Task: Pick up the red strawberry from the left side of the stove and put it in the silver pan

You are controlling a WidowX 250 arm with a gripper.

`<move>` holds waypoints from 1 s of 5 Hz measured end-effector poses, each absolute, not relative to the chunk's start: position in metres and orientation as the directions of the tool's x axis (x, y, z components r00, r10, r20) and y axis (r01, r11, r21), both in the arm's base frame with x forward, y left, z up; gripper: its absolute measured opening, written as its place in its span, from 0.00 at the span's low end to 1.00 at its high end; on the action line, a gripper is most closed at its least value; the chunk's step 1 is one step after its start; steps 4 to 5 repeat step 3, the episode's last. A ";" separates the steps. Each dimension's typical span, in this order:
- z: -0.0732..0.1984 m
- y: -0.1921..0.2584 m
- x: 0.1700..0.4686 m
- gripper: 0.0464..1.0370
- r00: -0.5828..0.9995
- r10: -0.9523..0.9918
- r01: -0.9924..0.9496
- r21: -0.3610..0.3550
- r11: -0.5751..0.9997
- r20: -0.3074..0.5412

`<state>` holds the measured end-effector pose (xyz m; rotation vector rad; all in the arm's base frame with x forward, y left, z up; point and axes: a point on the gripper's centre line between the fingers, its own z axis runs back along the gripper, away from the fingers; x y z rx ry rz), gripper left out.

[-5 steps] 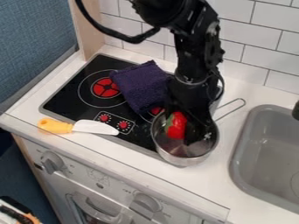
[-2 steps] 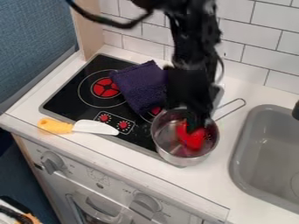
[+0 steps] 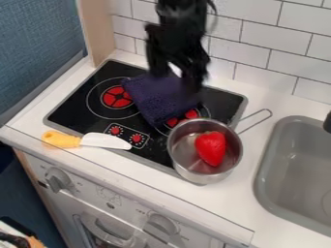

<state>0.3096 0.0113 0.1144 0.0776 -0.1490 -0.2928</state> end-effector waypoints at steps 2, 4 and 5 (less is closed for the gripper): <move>0.113 0.078 0.324 0.96 0.976 -0.214 0.216 0.107 0.971 -0.025; 0.126 0.101 0.333 0.96 0.984 -0.177 0.177 0.097 0.979 -0.015; 0.126 0.101 0.333 0.96 0.984 -0.177 0.177 0.097 0.979 -0.015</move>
